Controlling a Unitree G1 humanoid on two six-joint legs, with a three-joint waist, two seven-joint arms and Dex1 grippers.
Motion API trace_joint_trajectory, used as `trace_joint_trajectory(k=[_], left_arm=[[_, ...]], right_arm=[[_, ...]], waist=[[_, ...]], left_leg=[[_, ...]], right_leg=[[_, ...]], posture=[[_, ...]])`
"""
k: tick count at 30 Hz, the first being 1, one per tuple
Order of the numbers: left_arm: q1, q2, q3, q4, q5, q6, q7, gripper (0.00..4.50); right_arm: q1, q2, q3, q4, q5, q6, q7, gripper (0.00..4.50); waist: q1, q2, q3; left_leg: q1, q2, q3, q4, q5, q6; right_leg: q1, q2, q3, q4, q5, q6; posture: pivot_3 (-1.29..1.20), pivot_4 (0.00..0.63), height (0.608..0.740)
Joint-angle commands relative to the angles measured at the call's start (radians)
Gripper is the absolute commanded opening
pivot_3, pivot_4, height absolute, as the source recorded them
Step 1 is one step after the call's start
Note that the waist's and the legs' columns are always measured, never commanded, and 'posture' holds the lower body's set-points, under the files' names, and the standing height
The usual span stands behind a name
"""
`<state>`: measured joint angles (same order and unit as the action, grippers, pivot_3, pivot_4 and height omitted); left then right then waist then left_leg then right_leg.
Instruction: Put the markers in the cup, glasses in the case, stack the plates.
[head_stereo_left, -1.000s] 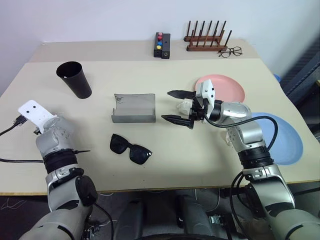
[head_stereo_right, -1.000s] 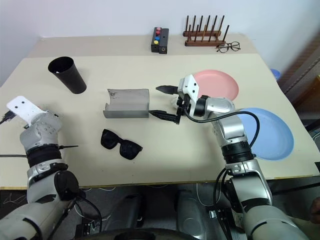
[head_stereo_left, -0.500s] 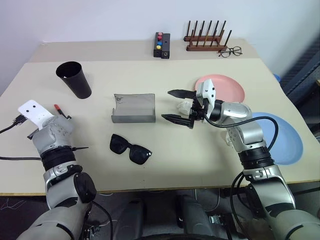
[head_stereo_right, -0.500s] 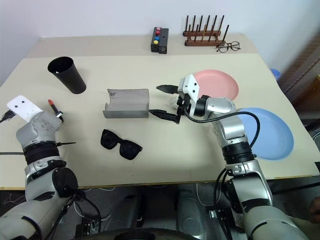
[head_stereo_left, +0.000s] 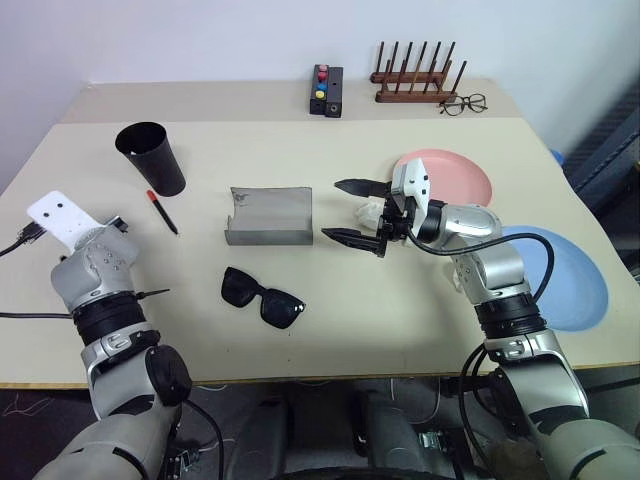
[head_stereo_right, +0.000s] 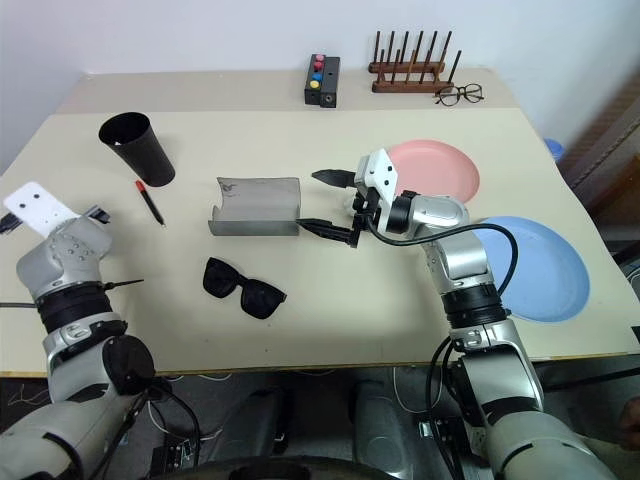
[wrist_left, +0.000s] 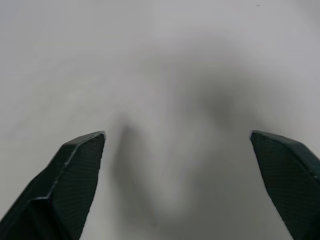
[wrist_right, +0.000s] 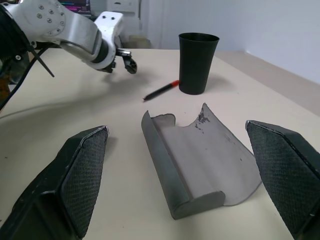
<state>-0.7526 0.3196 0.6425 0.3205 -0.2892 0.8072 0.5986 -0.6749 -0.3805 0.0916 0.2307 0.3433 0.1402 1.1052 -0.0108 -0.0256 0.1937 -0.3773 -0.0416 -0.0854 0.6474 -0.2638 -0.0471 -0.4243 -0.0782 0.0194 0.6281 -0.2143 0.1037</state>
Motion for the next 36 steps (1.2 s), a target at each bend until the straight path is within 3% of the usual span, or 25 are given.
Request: trace_joint_trajectory(k=[1, 13, 26, 29, 36], left_arm=[[-0.048, -0.002, -0.061, -0.009, -0.002, 0.019, -0.058, 4.47], [-0.089, -0.047, -0.064, -0.022, 0.005, 0.079, -0.036, 4.47], [-0.203, -0.070, -0.075, 0.242, 0.042, -0.065, 0.025, 4.47], [-0.231, -0.058, -0.073, 0.318, 0.049, -0.102, 0.033, 3.65], [-0.276, -0.024, -0.073, 0.443, 0.058, -0.159, 0.078, 0.18]], right_arm=[[-0.019, 0.003, -0.017, -0.014, 0.008, -0.016, -0.003, 4.50], [-0.009, -0.005, -0.022, -0.028, 0.009, -0.010, -0.010, 4.50], [0.004, -0.002, -0.019, -0.045, 0.010, -0.005, -0.021, 4.50], [0.010, -0.004, -0.020, -0.052, 0.010, -0.003, -0.024, 4.50], [0.023, -0.008, -0.023, -0.073, 0.013, 0.006, -0.032, 4.50]], waist=[[-0.003, 0.000, 0.000], [-0.005, 0.000, 0.000], [-0.004, 0.000, 0.000], [-0.004, 0.000, 0.000], [-0.003, 0.000, 0.000]], left_leg=[[0.000, 0.000, 0.000, 0.000, 0.000, 0.000], [-0.001, 0.000, 0.000, -0.001, 0.000, 0.000], [-0.002, 0.000, 0.000, -0.001, 0.000, 0.000], [-0.002, 0.000, 0.000, -0.001, 0.000, 0.000], [-0.002, 0.000, 0.000, -0.001, 0.000, 0.000]], right_leg=[[0.000, 0.000, 0.000, 0.000, 0.000, 0.000], [-0.001, 0.000, 0.000, 0.000, 0.000, 0.000], [-0.002, 0.000, 0.000, -0.001, 0.000, 0.000], [-0.002, 0.000, 0.000, -0.001, 0.000, 0.000], [-0.002, 0.000, 0.000, -0.001, 0.000, 0.000]], posture=[[0.00, 0.150, 0.740], [0.00, 0.150, 0.740], [0.00, 0.150, 0.740], [0.00, 0.150, 0.740], [0.00, 0.150, 0.740]])
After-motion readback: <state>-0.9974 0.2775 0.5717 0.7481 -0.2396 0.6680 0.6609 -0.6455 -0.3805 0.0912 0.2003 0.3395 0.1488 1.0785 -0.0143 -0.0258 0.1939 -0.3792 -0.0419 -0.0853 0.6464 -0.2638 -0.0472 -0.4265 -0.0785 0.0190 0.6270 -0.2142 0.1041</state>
